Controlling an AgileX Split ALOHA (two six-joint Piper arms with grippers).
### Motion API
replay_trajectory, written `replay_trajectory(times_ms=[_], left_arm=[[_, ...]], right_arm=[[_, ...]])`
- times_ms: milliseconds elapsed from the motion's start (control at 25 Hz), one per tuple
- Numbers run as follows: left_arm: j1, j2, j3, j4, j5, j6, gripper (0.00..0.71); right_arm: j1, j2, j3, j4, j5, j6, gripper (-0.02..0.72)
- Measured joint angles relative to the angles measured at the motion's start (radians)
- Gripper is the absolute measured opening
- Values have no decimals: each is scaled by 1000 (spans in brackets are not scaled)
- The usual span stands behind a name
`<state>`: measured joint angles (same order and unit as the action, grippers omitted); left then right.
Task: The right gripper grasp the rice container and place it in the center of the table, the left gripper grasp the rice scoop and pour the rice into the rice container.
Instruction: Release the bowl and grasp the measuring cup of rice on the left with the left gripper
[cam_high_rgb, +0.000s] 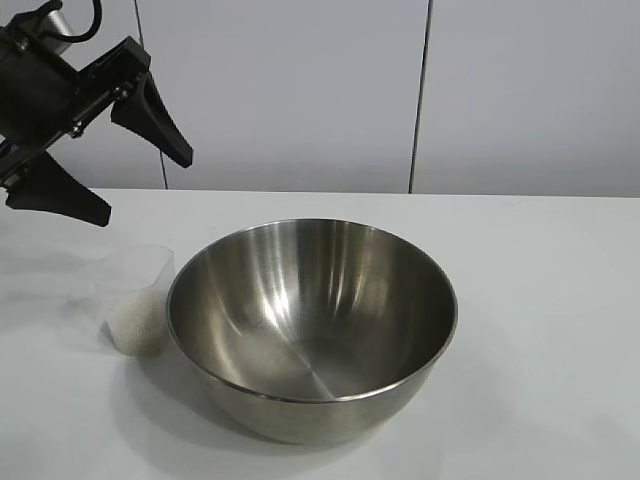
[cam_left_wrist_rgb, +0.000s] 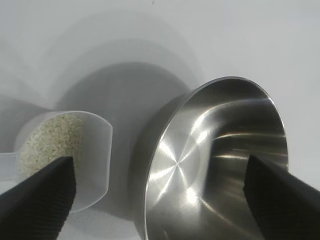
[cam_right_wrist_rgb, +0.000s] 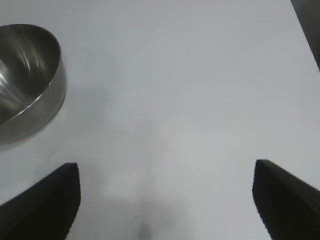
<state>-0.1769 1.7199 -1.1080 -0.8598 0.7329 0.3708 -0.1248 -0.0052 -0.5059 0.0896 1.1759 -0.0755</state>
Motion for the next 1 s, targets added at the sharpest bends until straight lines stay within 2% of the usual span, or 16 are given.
replay_trajectory(times_ms=[80, 200, 760, 880, 1000], left_arm=[[0, 0, 0, 0, -1, 0, 656], [0, 0, 0, 0, -6, 0, 656], [0, 0, 0, -40, -15, 1, 656], [1, -1, -20, -45, -18, 72, 656], [-5, -50, -14, -45, -108, 176, 630]], right_arm=[[1, 0, 17, -7, -52, -5, 641], [1, 0, 34, -11, -75, -7, 641], [10, -13, 34, -12, -84, -7, 641], [10, -13, 34, -12, -84, -7, 640], [10, -13, 34, -12, -84, -7, 640]])
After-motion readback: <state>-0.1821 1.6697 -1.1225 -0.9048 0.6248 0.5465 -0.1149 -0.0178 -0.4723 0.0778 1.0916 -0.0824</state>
